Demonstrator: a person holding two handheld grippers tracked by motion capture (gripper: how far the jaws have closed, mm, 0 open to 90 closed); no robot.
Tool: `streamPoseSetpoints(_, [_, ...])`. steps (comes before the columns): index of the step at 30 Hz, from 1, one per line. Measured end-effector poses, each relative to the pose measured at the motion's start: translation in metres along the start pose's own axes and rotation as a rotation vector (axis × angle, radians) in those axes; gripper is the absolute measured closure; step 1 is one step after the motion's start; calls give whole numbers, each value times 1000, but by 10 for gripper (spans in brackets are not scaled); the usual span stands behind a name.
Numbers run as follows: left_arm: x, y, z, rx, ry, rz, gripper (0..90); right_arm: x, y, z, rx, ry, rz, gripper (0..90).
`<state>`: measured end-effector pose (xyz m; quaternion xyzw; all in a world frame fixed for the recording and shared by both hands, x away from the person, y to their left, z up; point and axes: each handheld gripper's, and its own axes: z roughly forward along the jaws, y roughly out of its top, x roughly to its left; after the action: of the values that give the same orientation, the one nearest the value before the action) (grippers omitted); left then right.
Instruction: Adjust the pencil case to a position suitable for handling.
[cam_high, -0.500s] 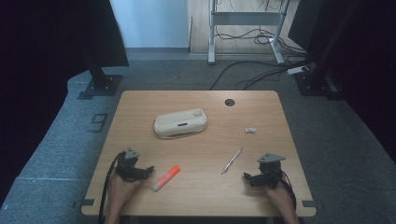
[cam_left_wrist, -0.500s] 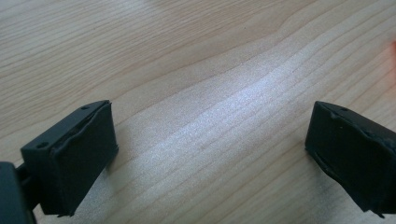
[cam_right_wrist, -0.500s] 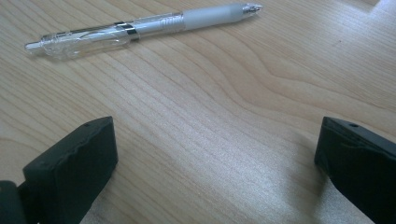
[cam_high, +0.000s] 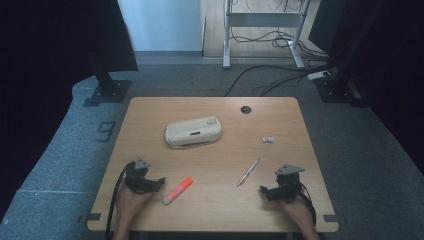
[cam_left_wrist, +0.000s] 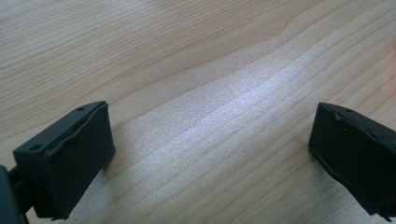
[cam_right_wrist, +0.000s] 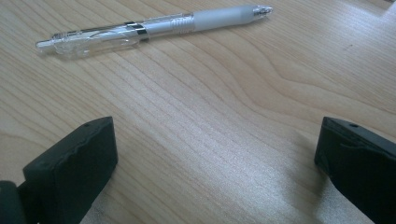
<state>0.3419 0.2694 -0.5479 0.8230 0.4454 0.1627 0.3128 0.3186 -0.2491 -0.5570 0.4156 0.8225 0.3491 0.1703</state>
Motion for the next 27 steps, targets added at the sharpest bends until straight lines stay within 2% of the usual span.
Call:
streamPoseSetpoints(11, [2, 2, 0, 5, -27, 18, 0, 0, 0, 0, -1, 0, 2, 0])
streamPoseSetpoints(16, [1, 9, -5, -12, -68, 6, 8, 0, 0, 0, -1, -2, 4, 0])
streamPoseSetpoints(20, [0, 16, -8, -33, -84, 4, 17, 0, 0, 0, -1, -3, 4, 0])
streamPoseSetpoints(27, [-3, 29, -9, -40, -116, 22, 16, 0, 0, 0, -1, -3, 4, 0])
